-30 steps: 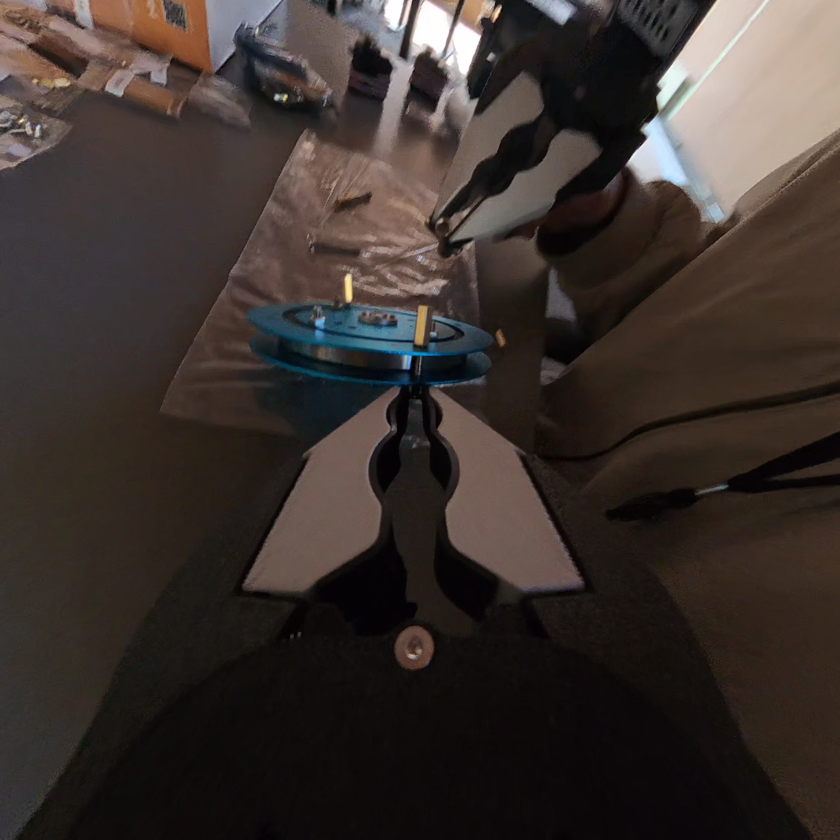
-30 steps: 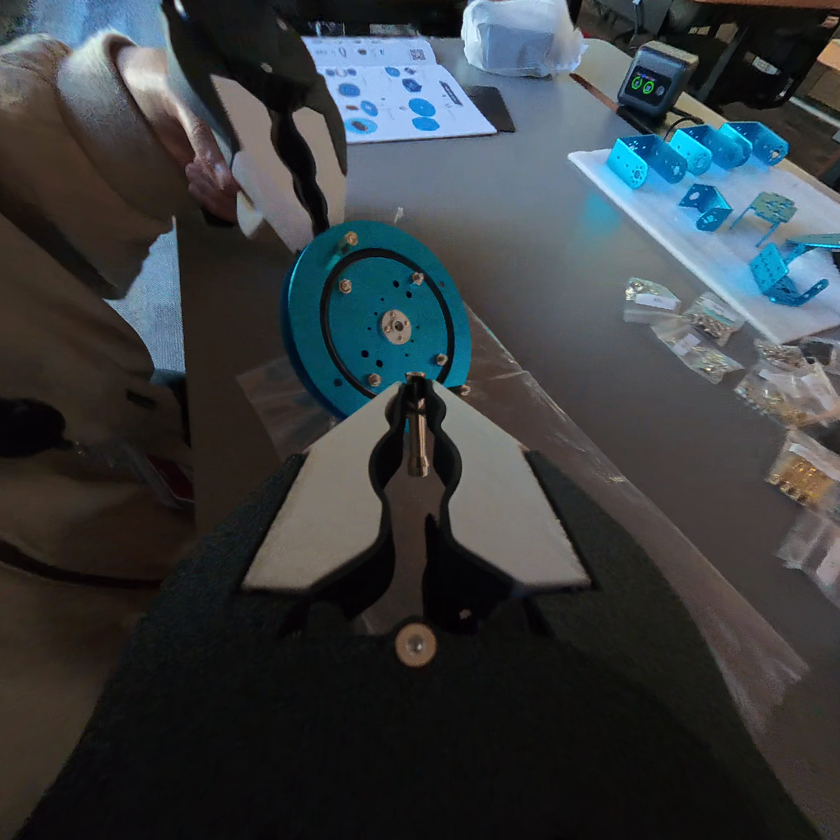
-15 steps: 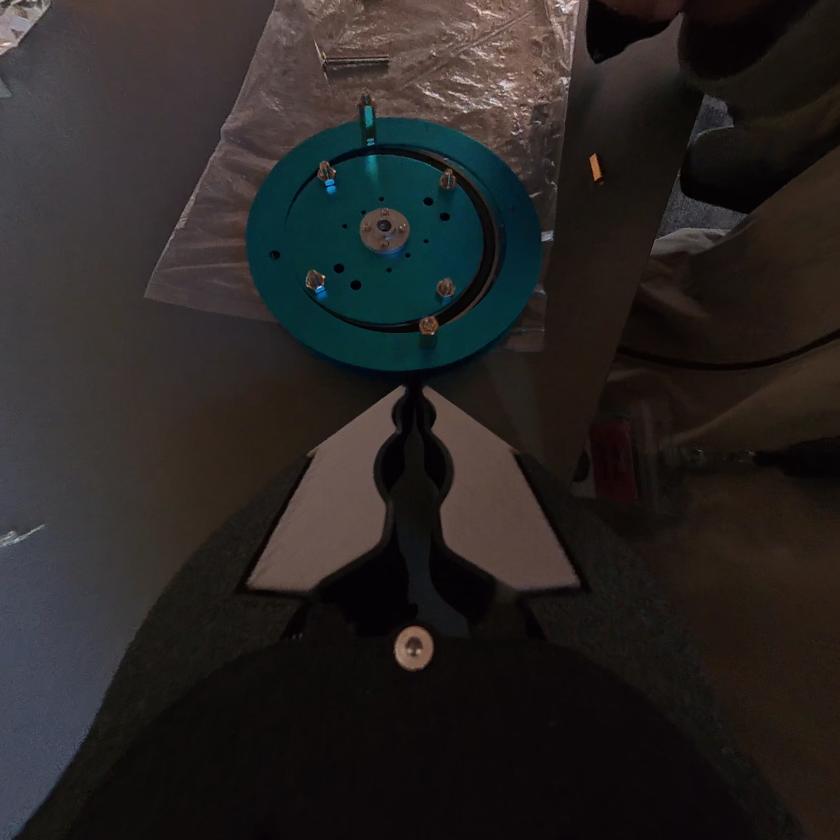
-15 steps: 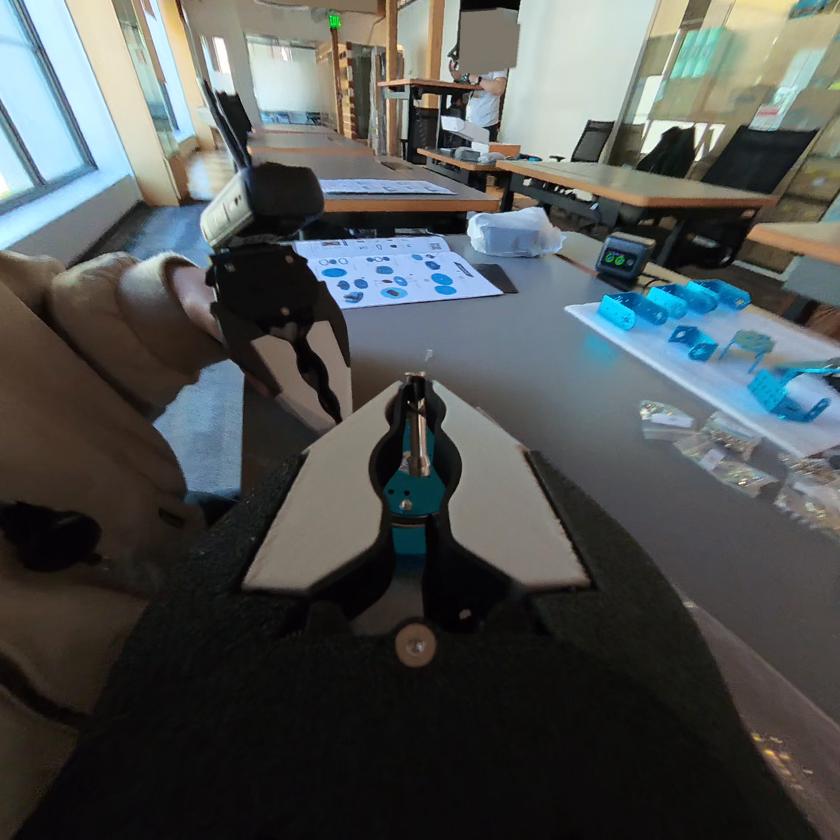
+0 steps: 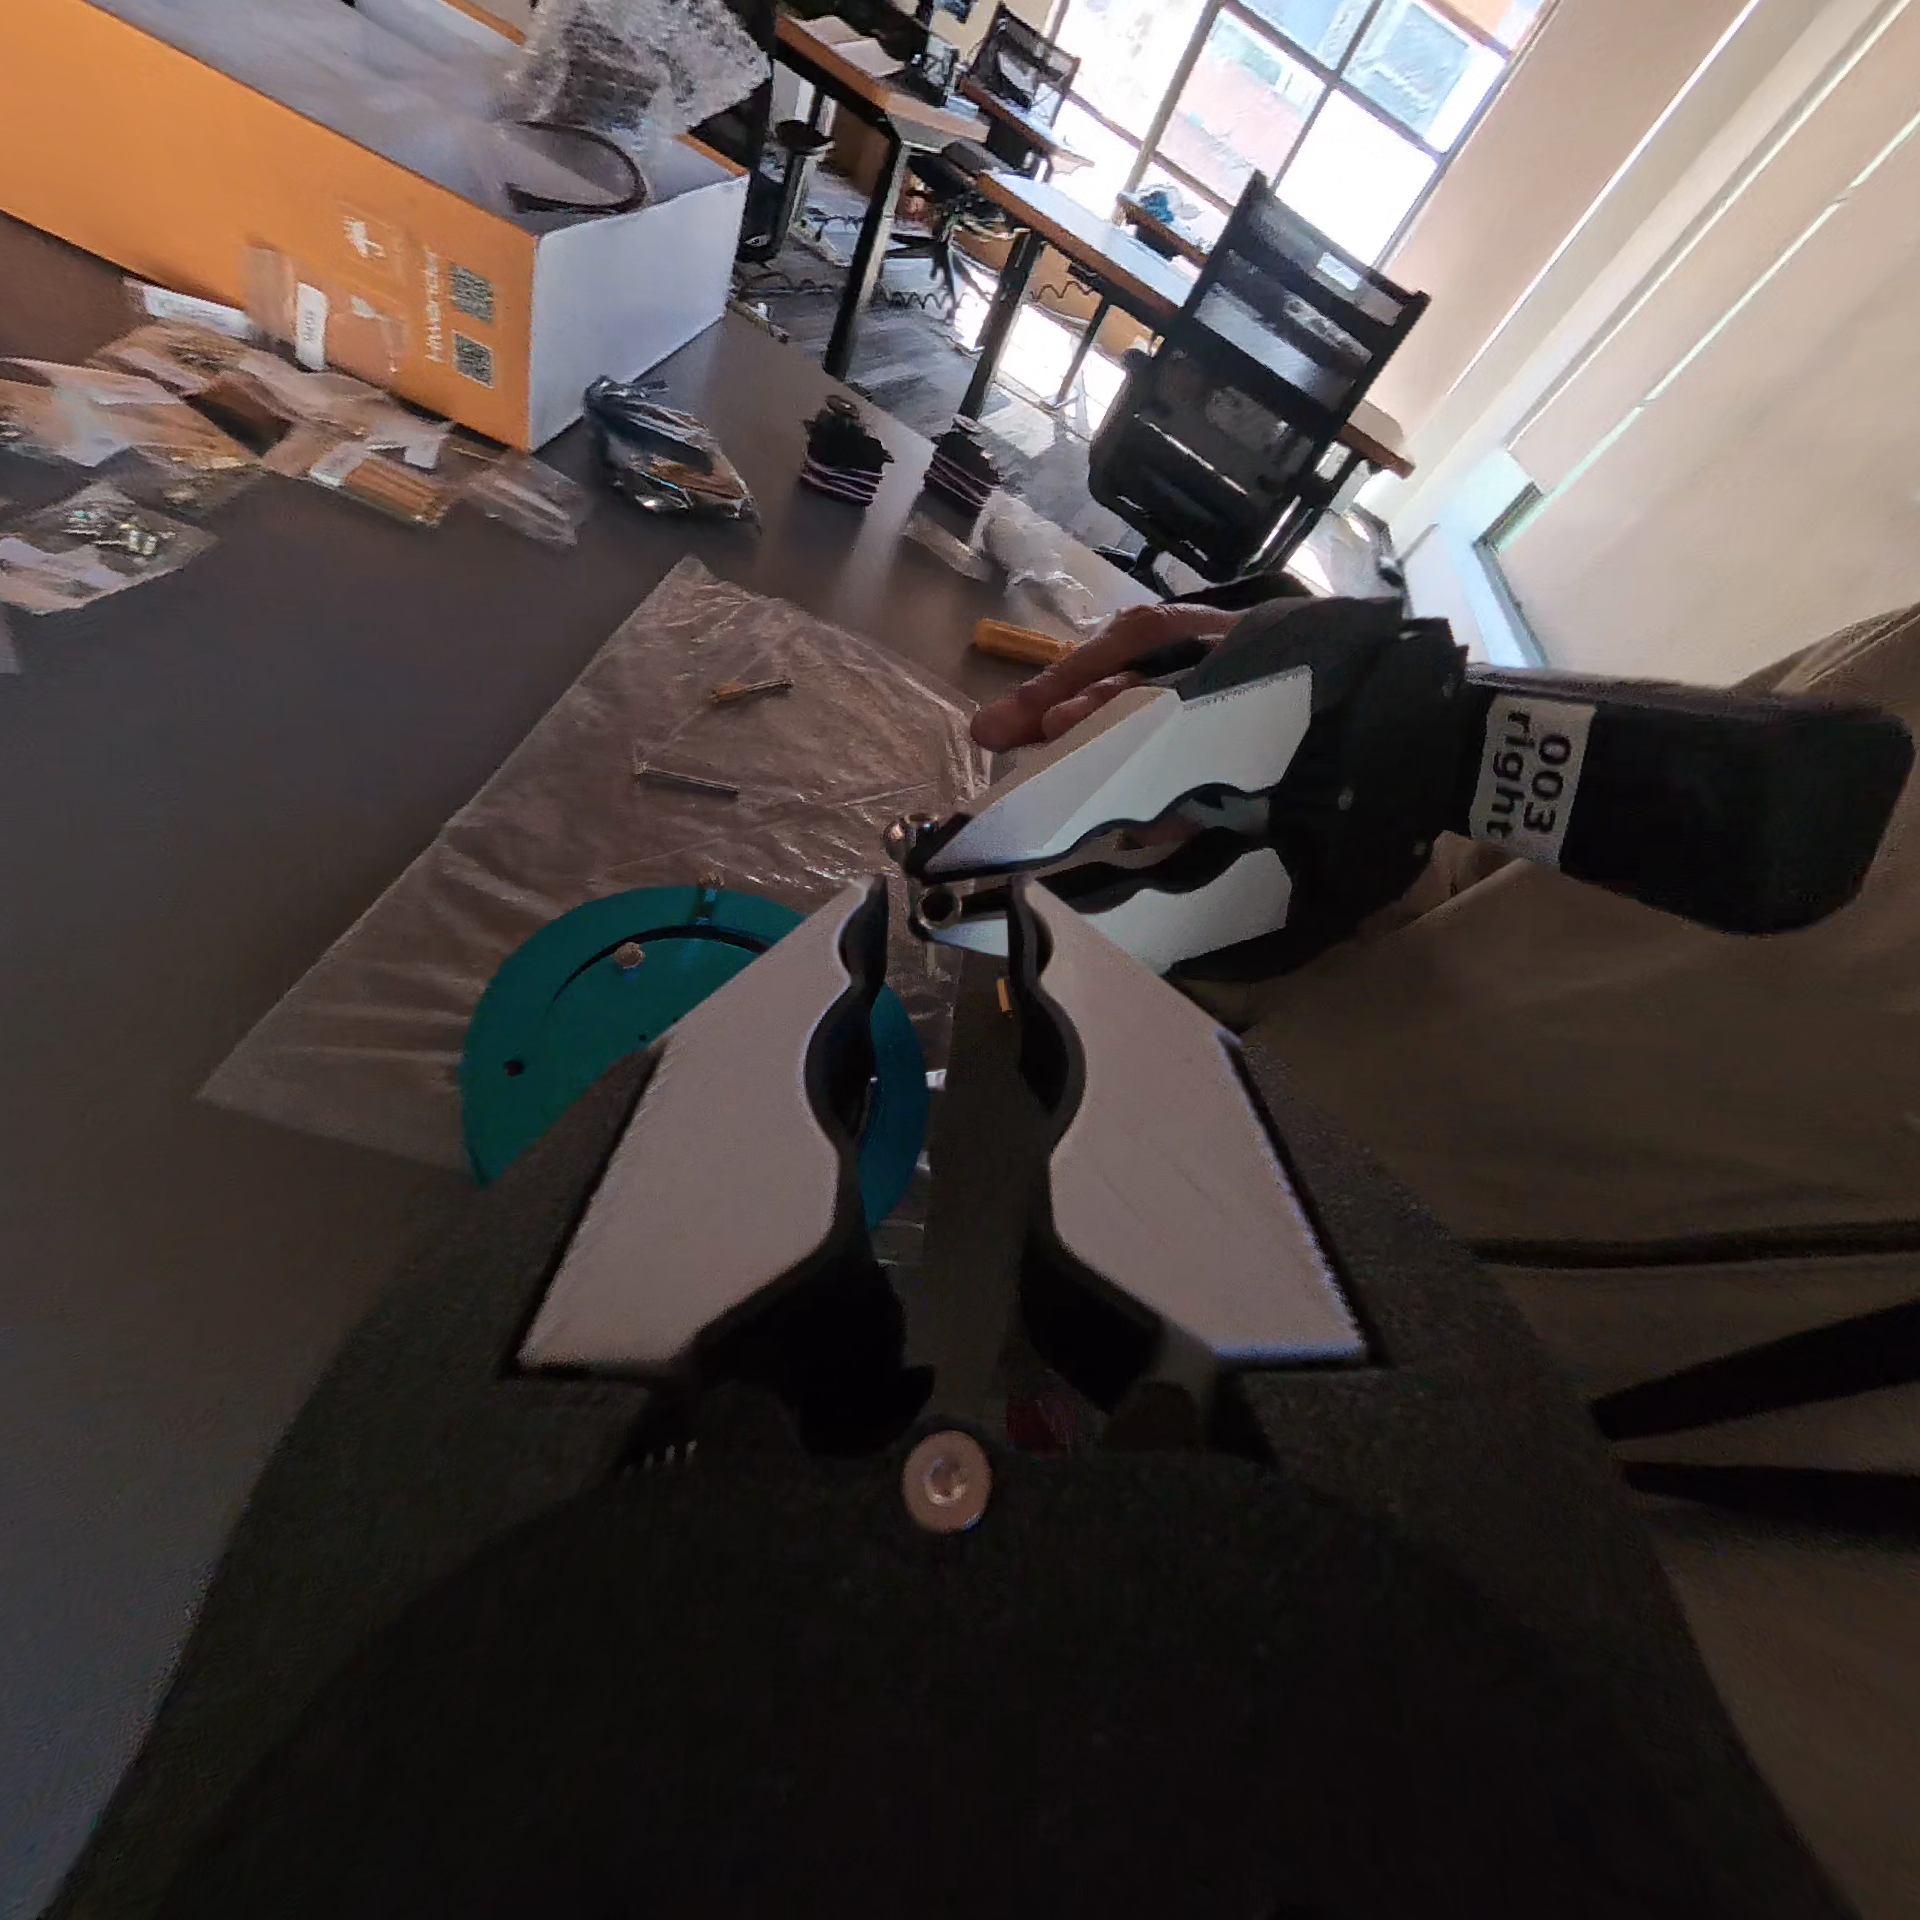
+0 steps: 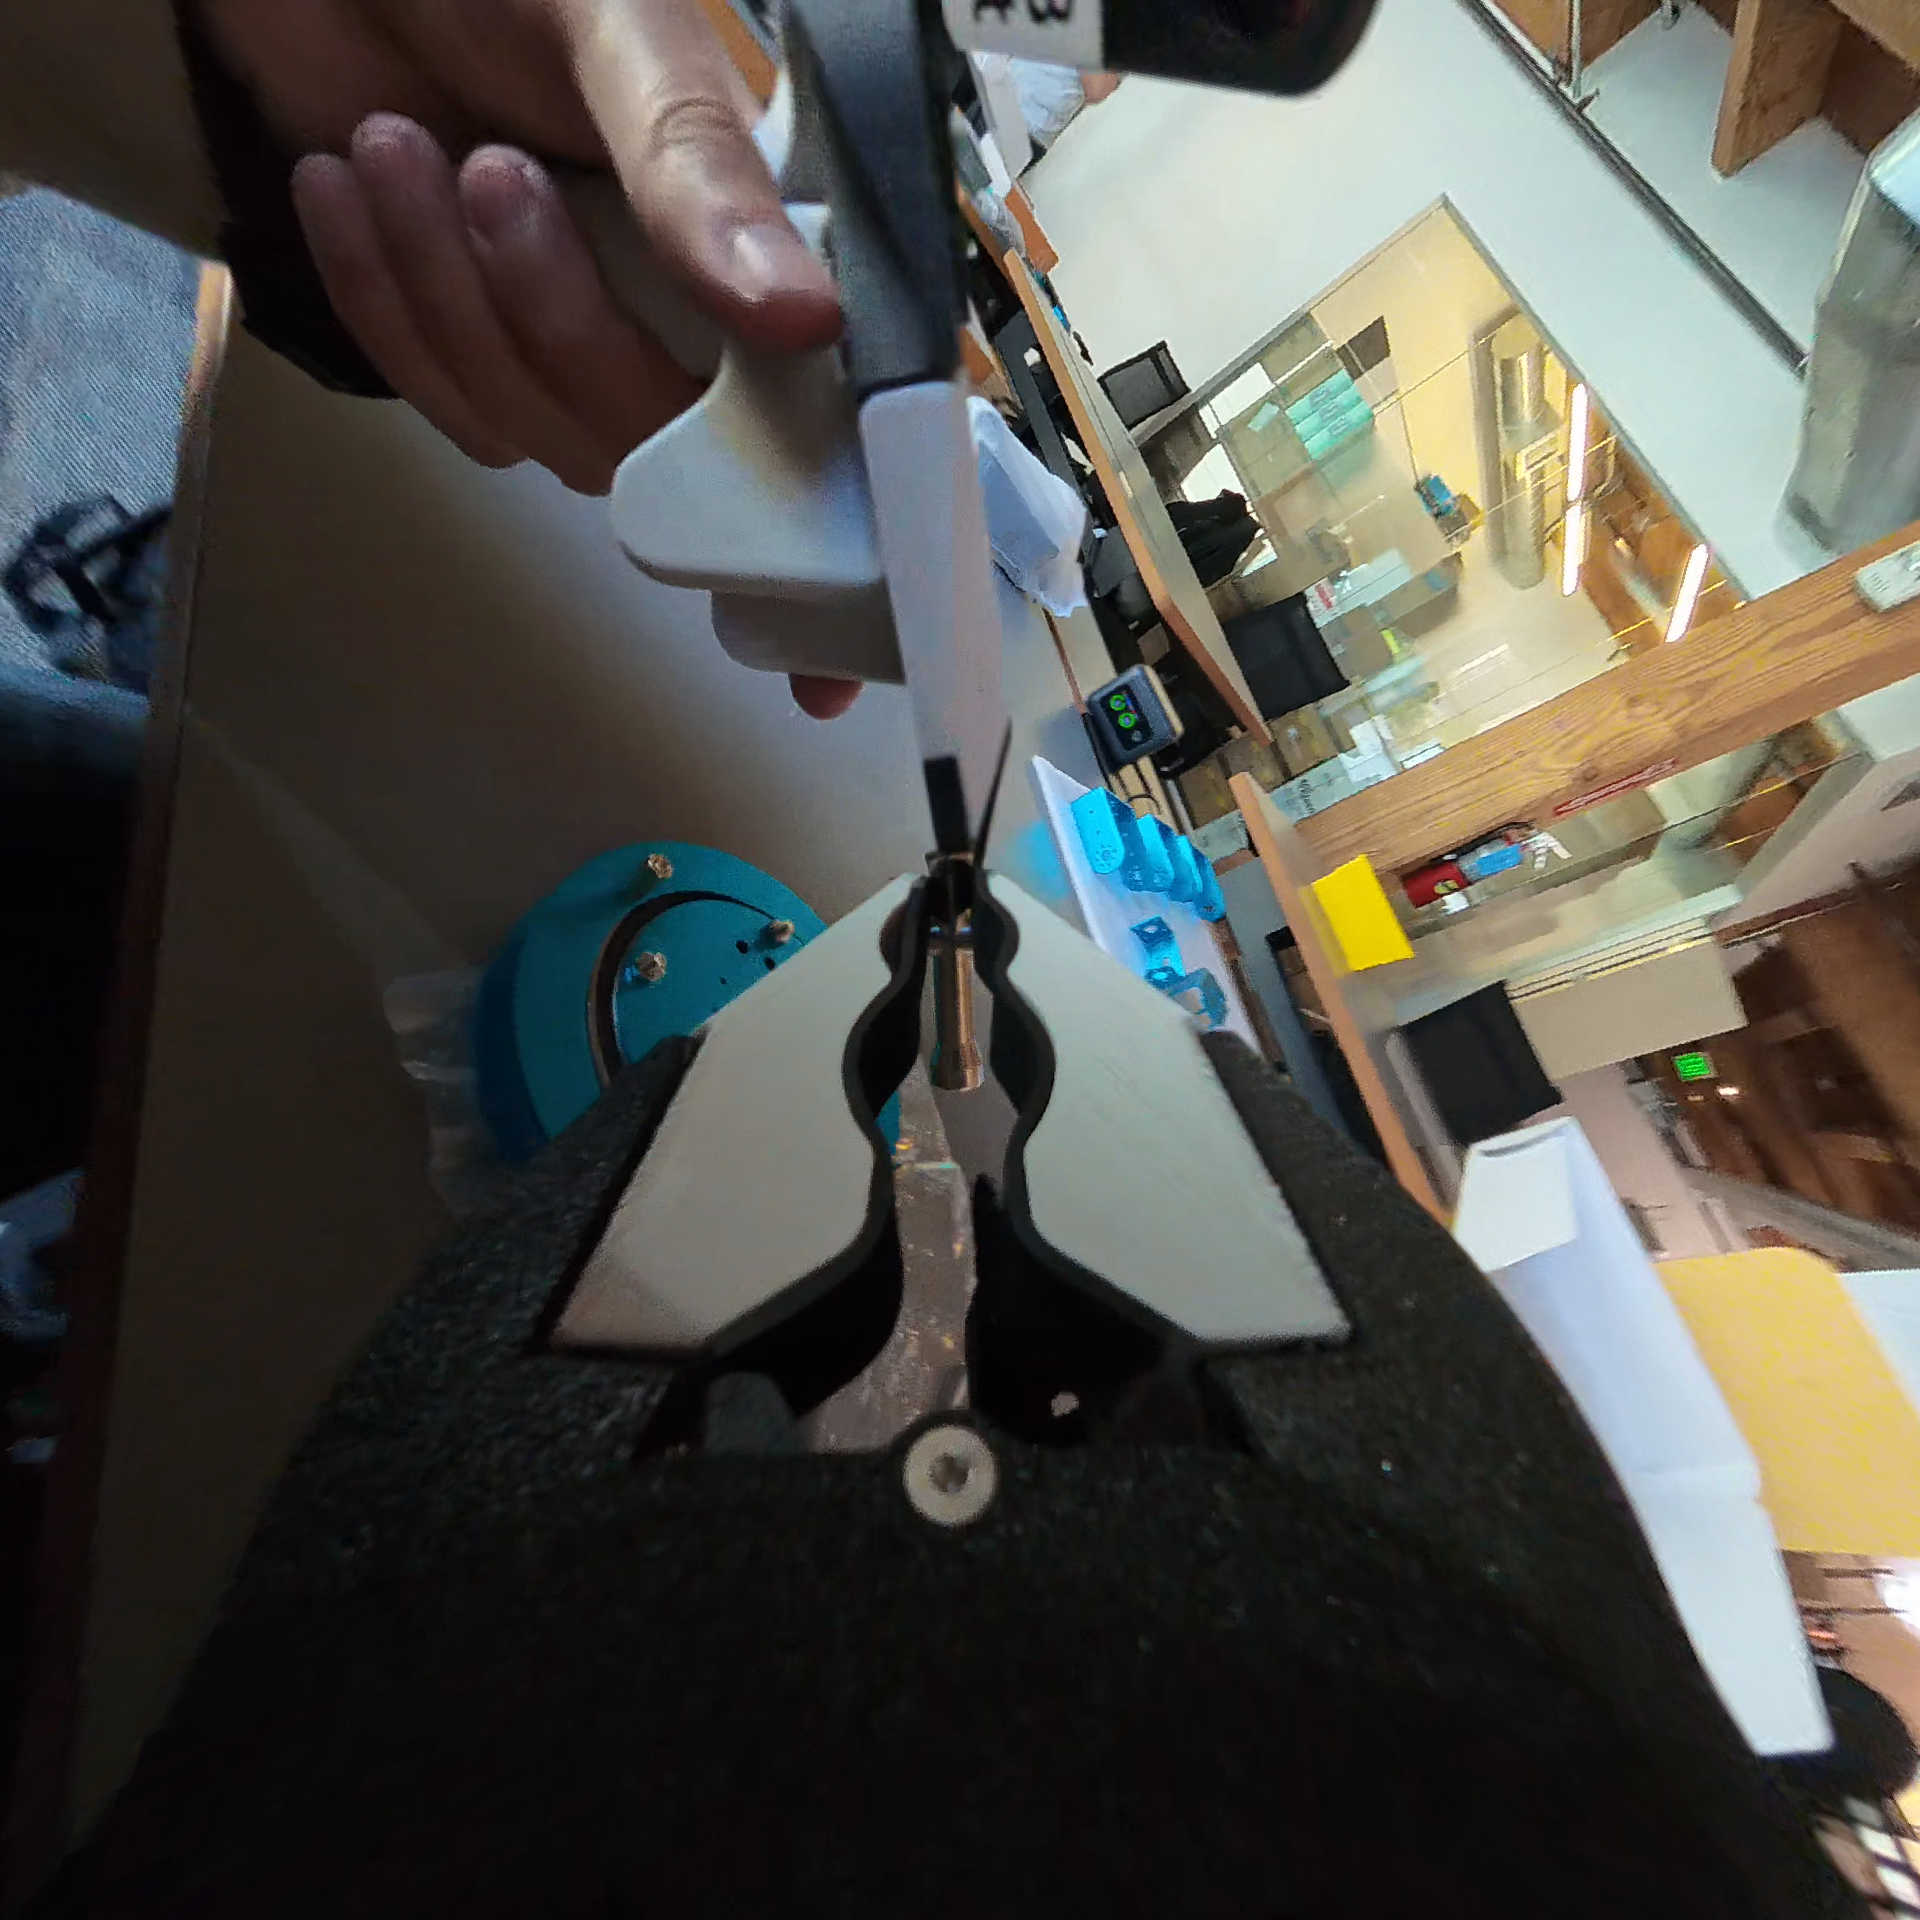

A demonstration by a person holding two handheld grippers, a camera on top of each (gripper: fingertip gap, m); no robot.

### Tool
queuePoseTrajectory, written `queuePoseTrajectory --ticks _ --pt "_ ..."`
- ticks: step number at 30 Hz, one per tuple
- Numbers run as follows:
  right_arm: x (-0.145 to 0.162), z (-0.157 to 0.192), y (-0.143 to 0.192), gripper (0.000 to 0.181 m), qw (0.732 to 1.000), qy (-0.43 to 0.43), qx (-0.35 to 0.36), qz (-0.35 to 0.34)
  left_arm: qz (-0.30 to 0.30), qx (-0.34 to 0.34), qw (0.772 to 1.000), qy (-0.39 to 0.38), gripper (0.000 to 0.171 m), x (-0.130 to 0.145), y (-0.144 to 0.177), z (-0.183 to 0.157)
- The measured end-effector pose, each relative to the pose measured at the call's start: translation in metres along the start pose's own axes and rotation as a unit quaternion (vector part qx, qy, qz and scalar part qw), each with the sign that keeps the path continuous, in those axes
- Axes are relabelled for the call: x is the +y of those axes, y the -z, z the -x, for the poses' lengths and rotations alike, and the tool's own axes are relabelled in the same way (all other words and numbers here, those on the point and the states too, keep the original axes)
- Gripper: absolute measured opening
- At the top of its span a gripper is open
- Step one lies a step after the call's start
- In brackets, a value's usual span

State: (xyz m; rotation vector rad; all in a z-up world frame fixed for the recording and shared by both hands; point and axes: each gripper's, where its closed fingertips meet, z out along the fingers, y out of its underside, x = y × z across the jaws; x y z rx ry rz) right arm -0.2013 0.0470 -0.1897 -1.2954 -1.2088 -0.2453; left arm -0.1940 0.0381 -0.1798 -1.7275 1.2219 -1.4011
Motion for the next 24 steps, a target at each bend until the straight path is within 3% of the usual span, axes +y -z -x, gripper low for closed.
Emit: queuePoseTrajectory --ticks 5,10,13,15,16,18,20,22,23,24 --pt "0.002 0.000 0.004 0.006 0.998 0.058 0.020 0.020 0.015 0.023 1.000 0.005 0.012 0.006 -0.011 -0.001" --pt "0.002 0.002 0.010 0.007 0.998 0.062 0.013 -0.001 0.022 0.051 0.998 0.003 0.008 0.011 -0.014 -0.004" --pt "-0.003 0.003 0.016 0.010 0.998 -0.038 -0.025 -0.039 0.014 0.085 0.996 0.008 0.008 0.013 -0.014 -0.008" --pt "-0.008 -0.007 0.027 0.028 0.983 -0.157 -0.046 -0.087 -0.002 0.118 0.993 0.024 0.006 0.012 -0.011 -0.010" --pt "-0.010 -0.014 0.034 0.030 0.964 -0.228 -0.064 -0.118 -0.015 0.129 0.991 0.031 0.006 0.010 -0.010 -0.009" --pt "-0.003 -0.033 0.046 0.027 0.903 -0.385 -0.089 -0.168 -0.041 0.142 0.988 0.046 0.006 0.006 -0.006 -0.006" --pt "0.007 -0.042 0.047 0.031 0.791 -0.558 -0.140 -0.206 -0.084 0.167 0.981 0.048 0.006 -0.006 -0.002 -0.009" --pt "0.009 -0.036 0.042 0.030 0.672 -0.672 -0.204 -0.237 -0.097 0.178 0.978 0.040 0.006 -0.013 -0.004 -0.013" --pt "0.005 -0.030 0.040 0.030 0.635 -0.692 -0.236 -0.249 -0.092 0.181 0.979 0.031 0.006 -0.012 -0.006 -0.017" --pt "0.004 -0.023 0.036 0.022 0.619 -0.703 -0.253 -0.241 -0.089 0.180 0.979 0.025 0.006 -0.013 -0.009 -0.019"
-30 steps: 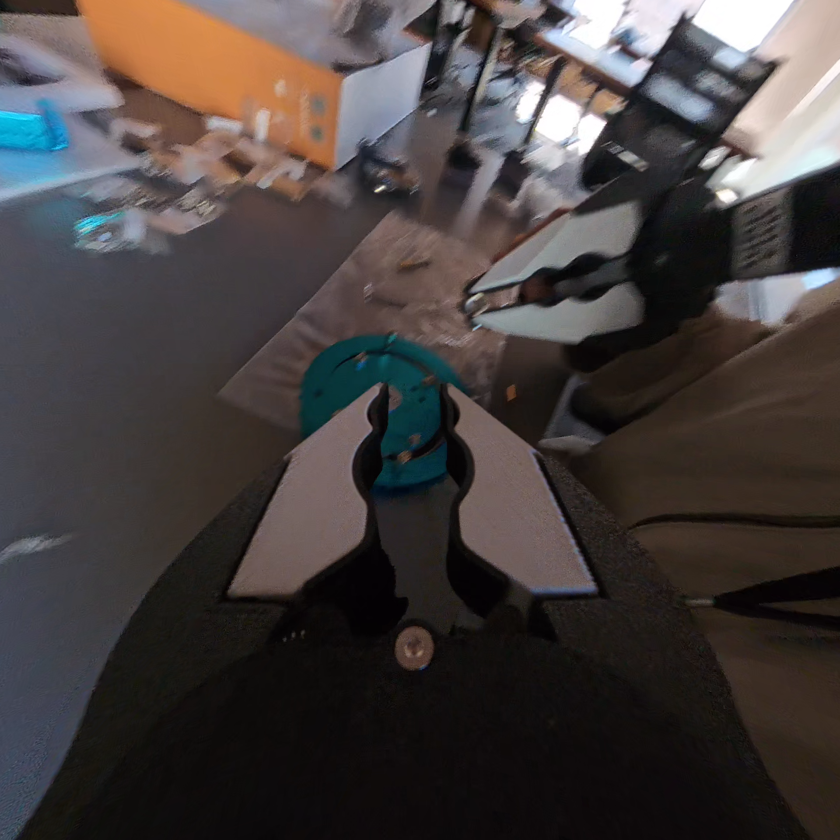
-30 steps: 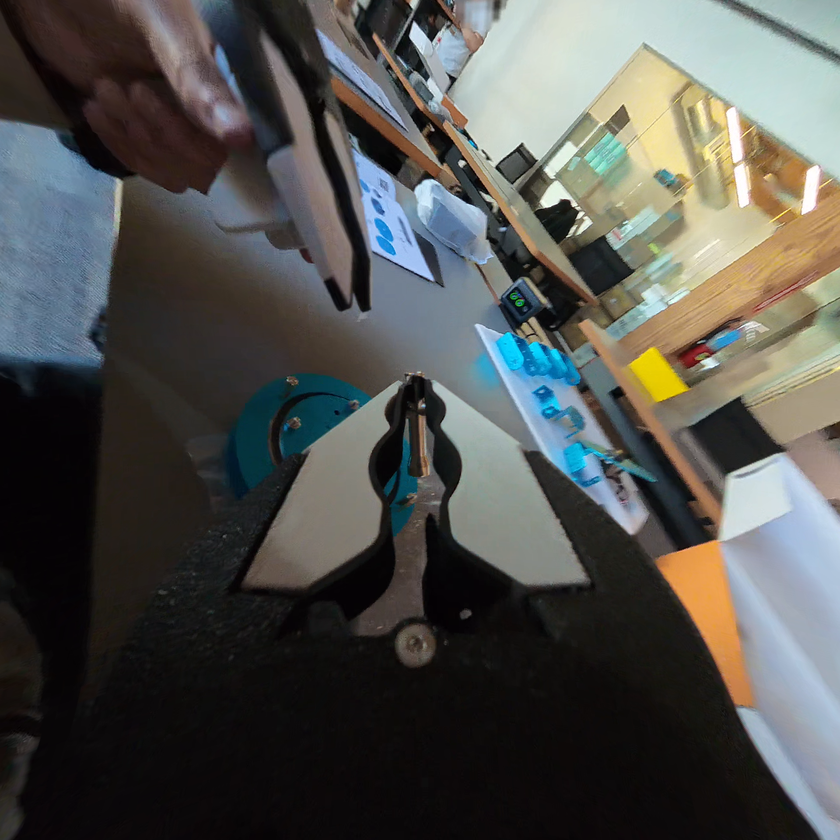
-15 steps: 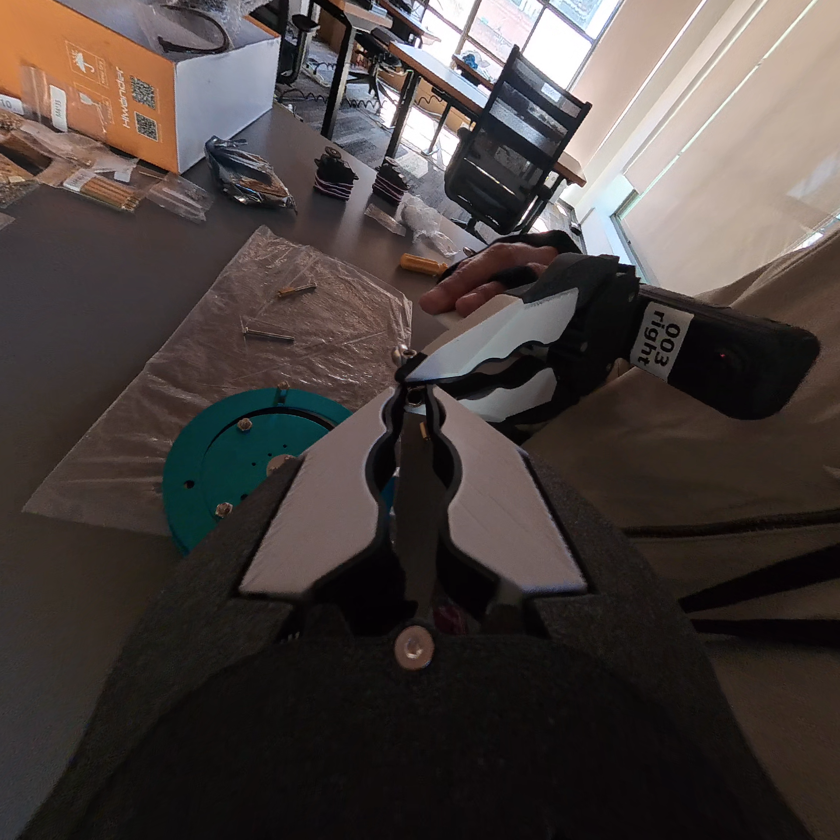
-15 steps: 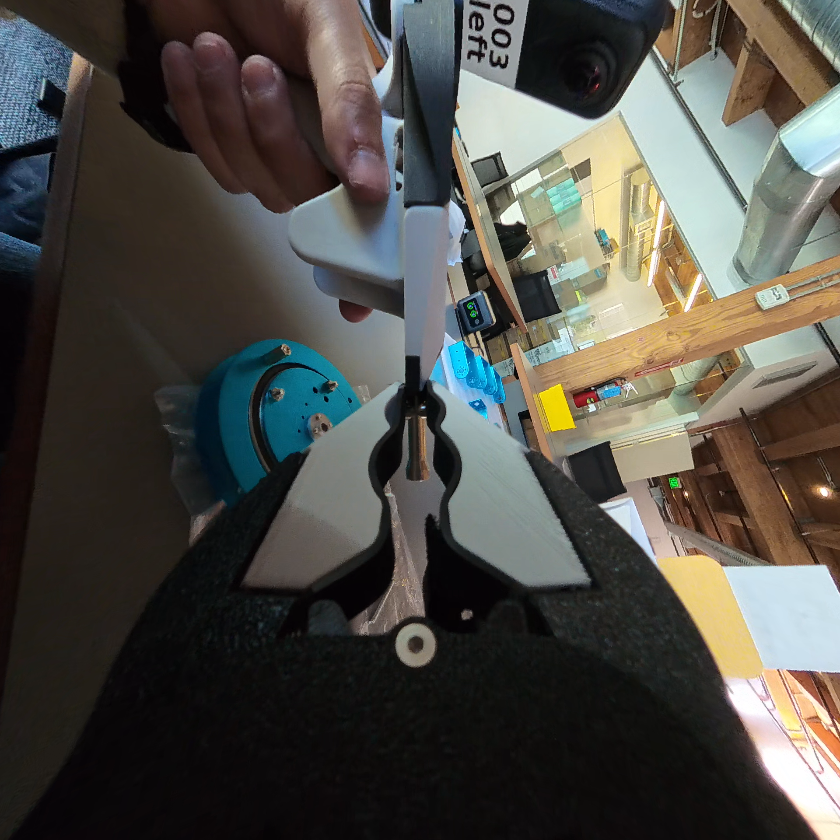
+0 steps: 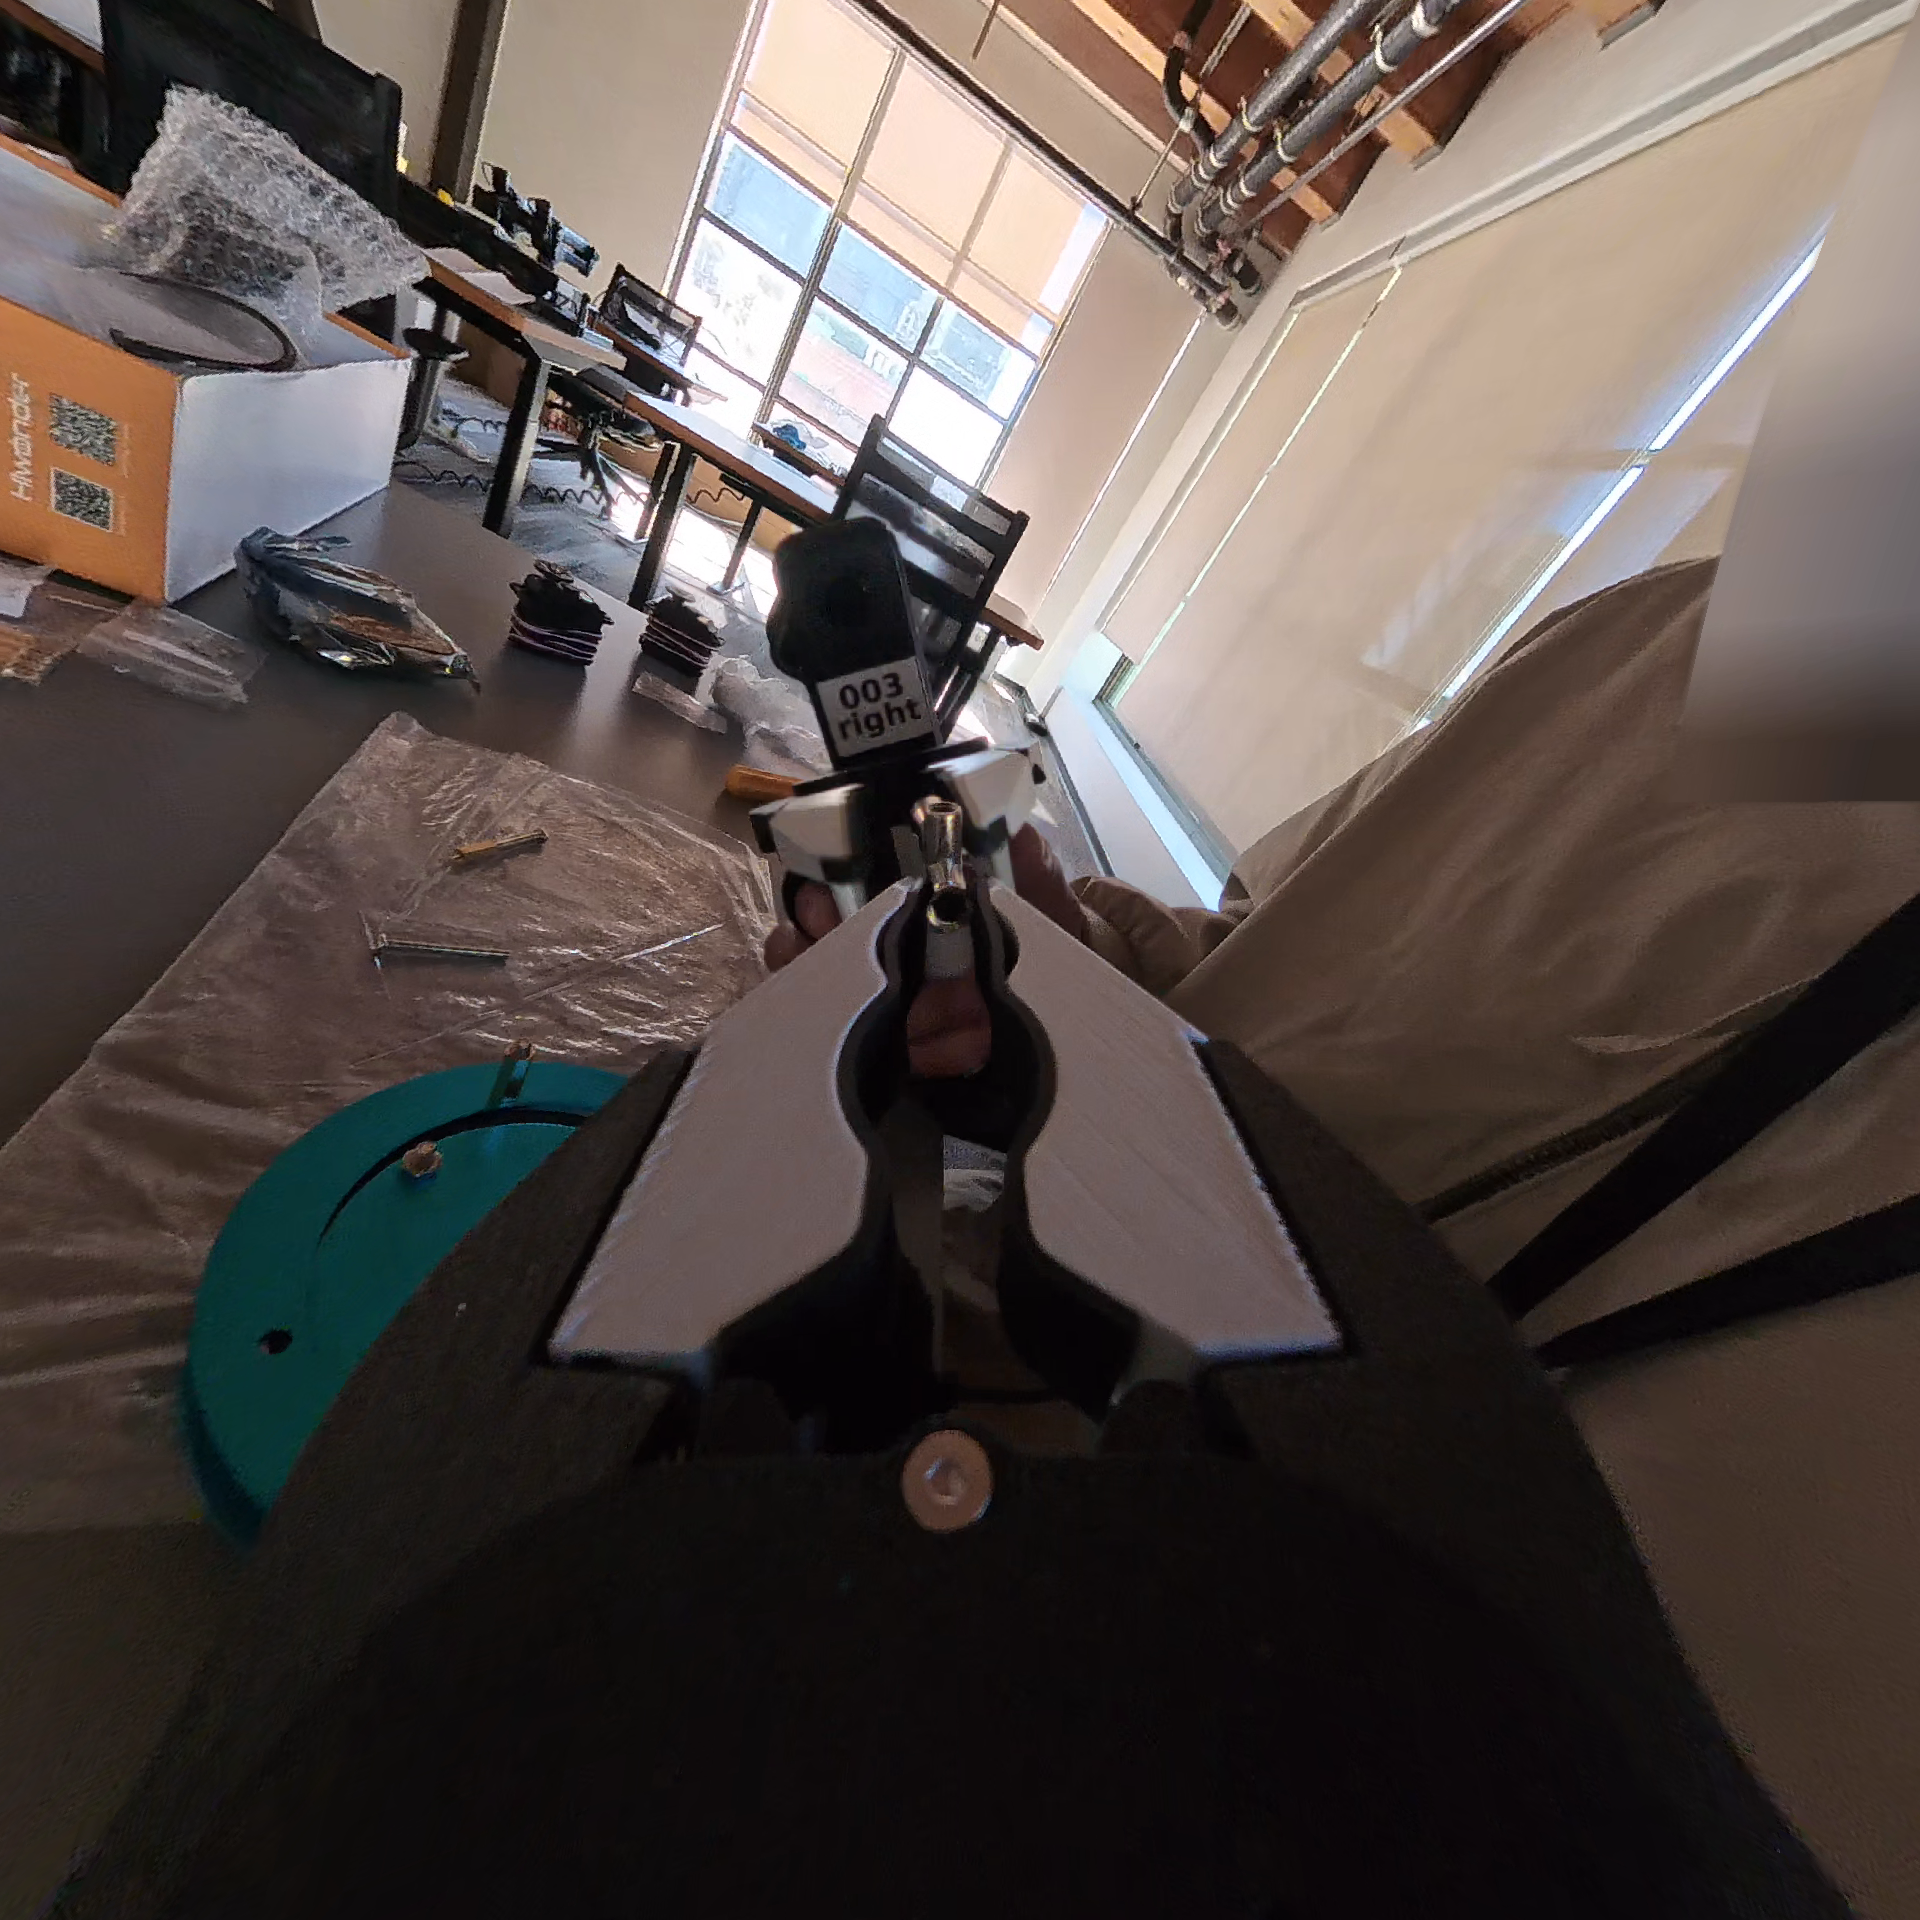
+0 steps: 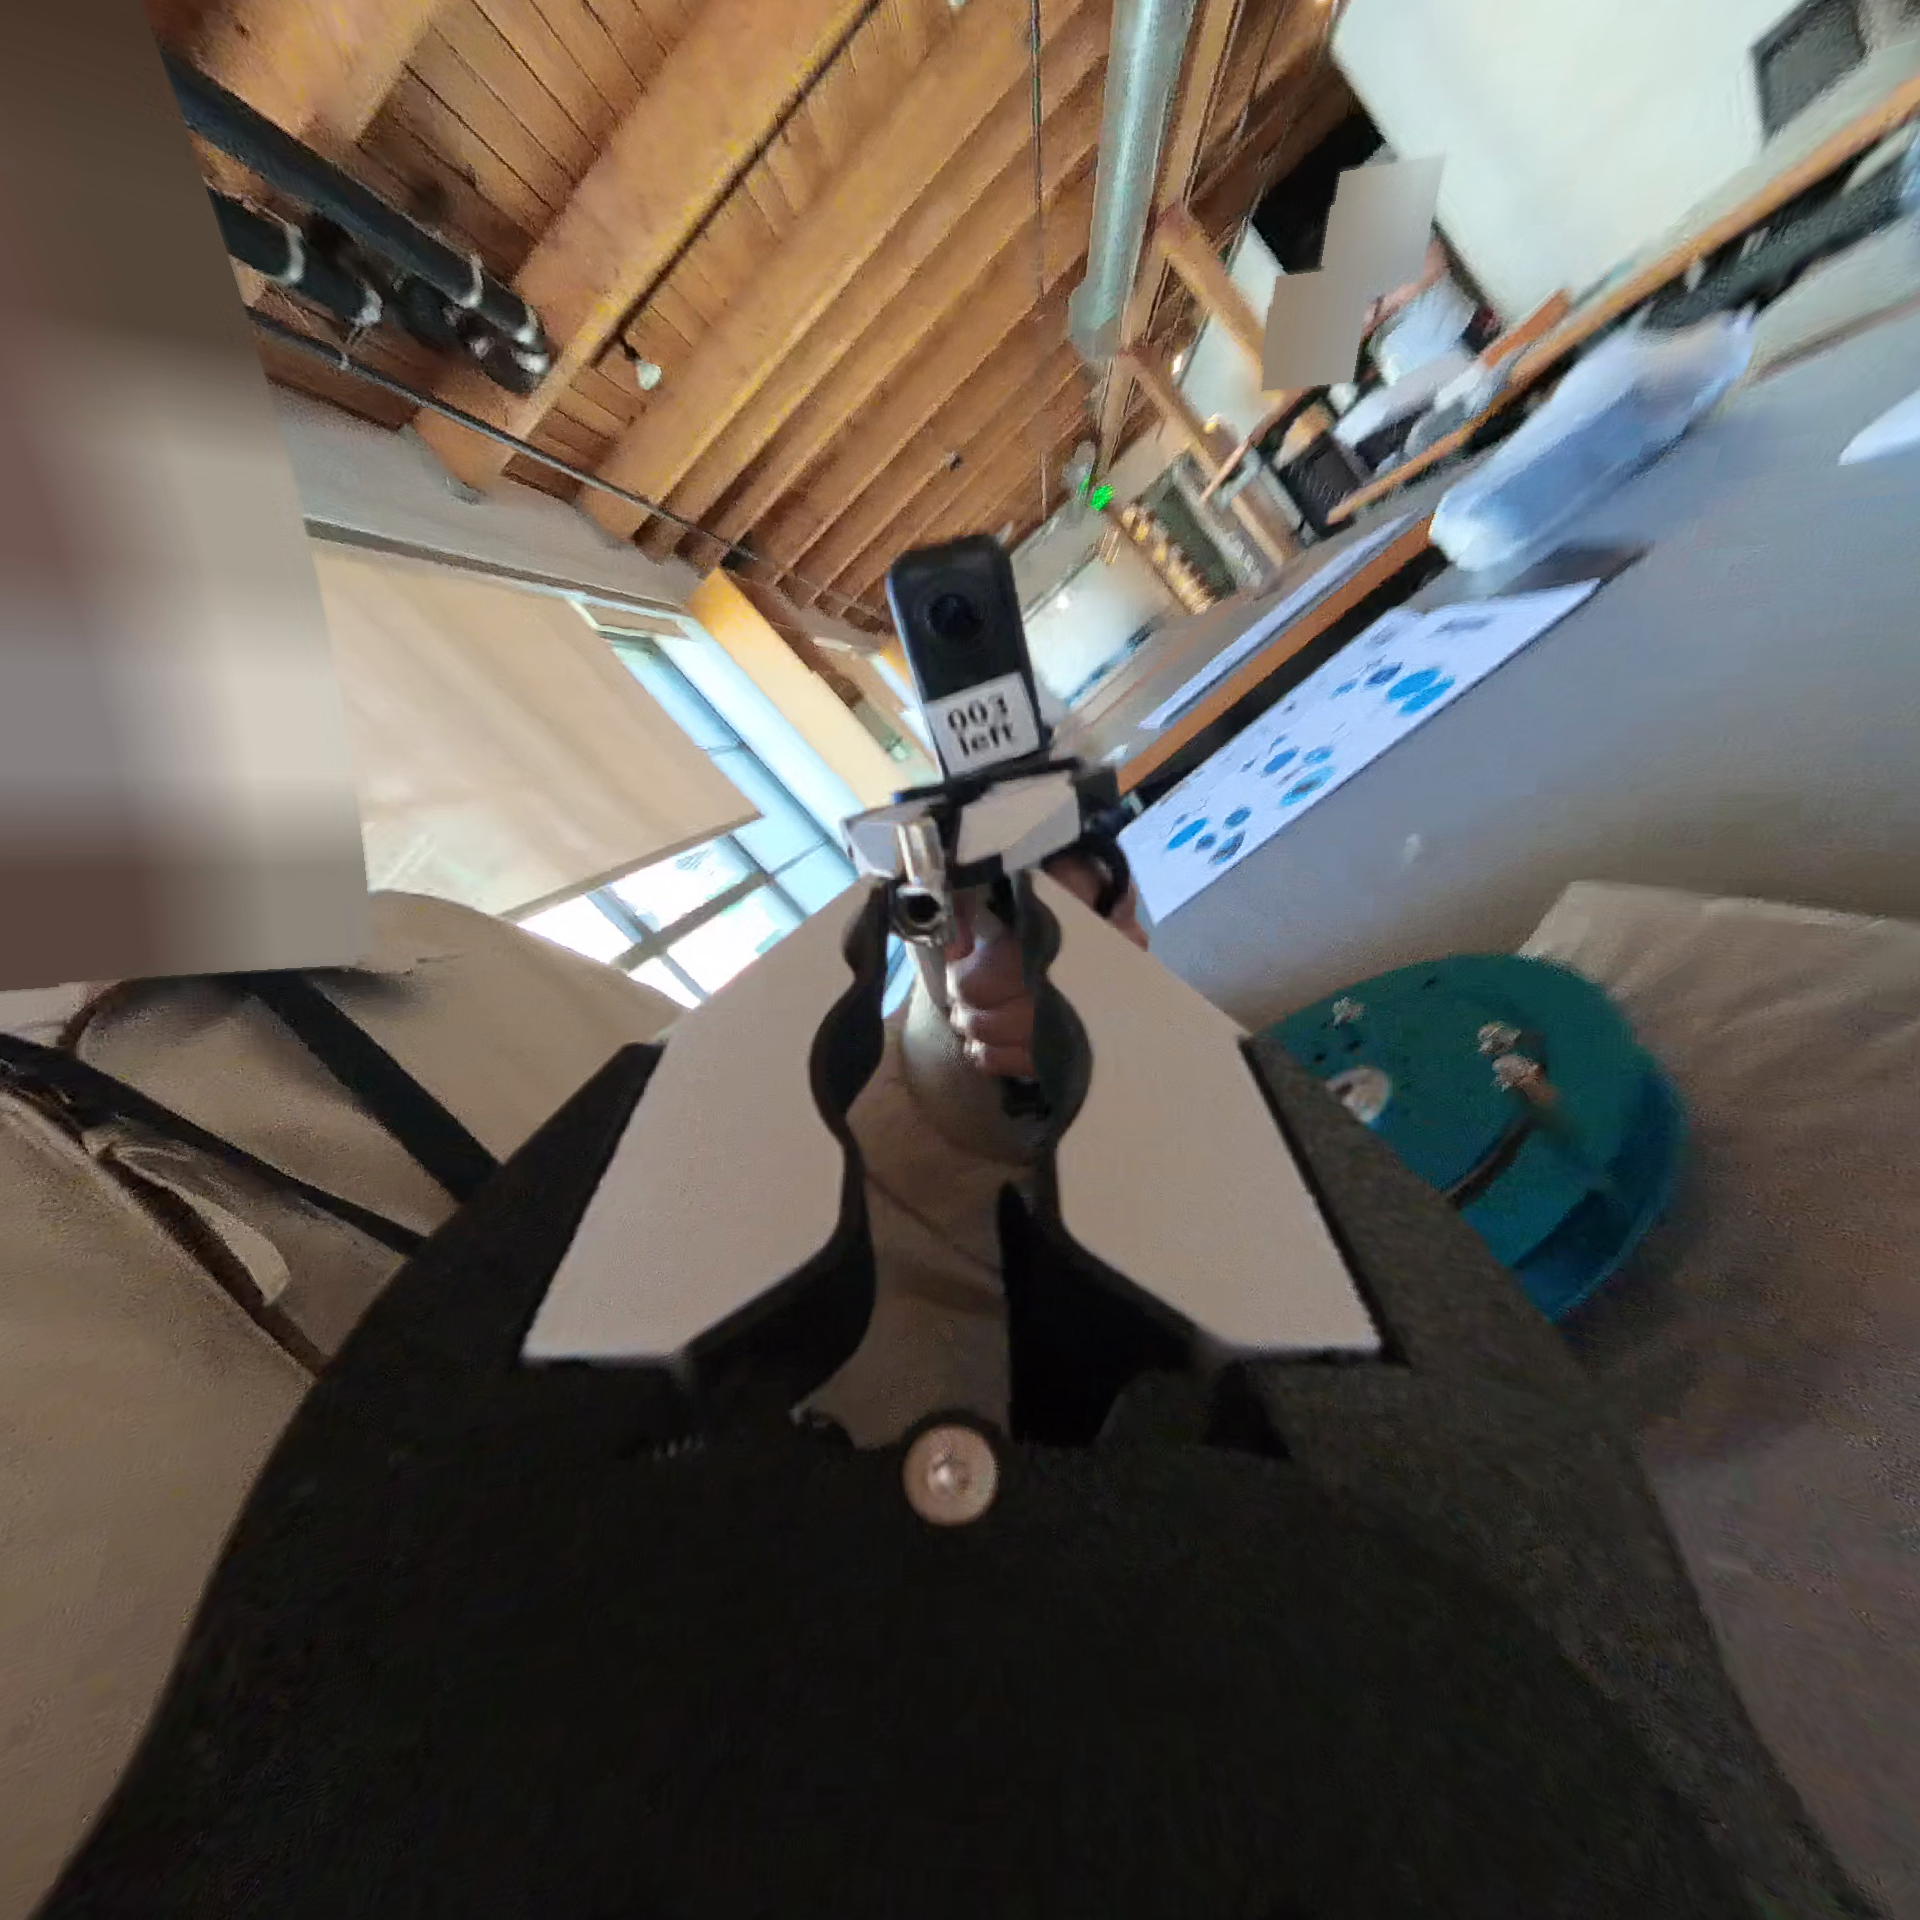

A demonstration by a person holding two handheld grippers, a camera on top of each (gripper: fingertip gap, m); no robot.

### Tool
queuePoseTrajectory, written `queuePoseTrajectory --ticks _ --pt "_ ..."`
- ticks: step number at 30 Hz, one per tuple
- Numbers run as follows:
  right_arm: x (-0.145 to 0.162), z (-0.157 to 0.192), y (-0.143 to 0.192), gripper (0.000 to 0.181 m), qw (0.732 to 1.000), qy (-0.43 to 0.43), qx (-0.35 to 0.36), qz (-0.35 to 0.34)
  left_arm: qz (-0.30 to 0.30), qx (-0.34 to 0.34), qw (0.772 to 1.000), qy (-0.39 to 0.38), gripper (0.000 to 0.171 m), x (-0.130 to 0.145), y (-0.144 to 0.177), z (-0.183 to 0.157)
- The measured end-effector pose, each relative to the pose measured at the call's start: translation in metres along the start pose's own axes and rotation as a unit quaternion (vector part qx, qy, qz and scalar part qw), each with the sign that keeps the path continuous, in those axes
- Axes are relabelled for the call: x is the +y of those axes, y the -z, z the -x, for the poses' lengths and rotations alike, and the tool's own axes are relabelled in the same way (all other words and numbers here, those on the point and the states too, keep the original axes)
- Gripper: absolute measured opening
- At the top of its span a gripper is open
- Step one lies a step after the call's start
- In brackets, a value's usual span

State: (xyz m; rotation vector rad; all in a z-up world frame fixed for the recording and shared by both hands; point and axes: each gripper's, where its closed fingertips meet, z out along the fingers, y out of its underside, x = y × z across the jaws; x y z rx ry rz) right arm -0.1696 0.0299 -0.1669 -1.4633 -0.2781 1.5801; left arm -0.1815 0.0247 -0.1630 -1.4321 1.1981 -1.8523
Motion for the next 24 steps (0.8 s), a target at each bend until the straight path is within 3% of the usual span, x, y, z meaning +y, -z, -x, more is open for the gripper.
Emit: queuePoseTrajectory --ticks 2,7,13,16,18,20,24 --pt "0.004 0.007 -0.006 0.017 1.000 0.003 -0.024 0.005 0.016 -0.003 1.000 -0.004 0.006 0.004 -0.004 0.000" --pt "0.007 0.003 -0.007 0.008 0.998 0.058 0.009 0.031 0.021 -0.005 1.000 0.015 0.006 0.006 -0.007 0.001" --pt "0.005 0.002 -0.004 0.007 0.998 0.059 0.009 0.026 0.006 -0.007 1.000 0.017 0.006 0.004 -0.011 0.002" --pt "0.002 0.003 -0.003 0.006 0.999 0.037 0.004 0.032 -0.002 -0.049 0.996 -0.070 0.006 0.001 -0.012 0.002" --pt "0.000 -0.001 -0.001 0.006 0.999 0.009 0.006 0.031 0.000 -0.115 0.977 -0.180 0.020 -0.005 -0.009 0.003" --pt "0.004 -0.007 0.001 0.006 0.999 -0.003 0.020 0.043 0.049 -0.165 0.943 -0.286 0.021 0.000 -0.006 0.004" --pt "0.013 -0.006 0.000 0.006 0.997 -0.052 0.003 0.058 0.154 -0.179 0.886 -0.398 0.021 0.018 -0.006 0.006"
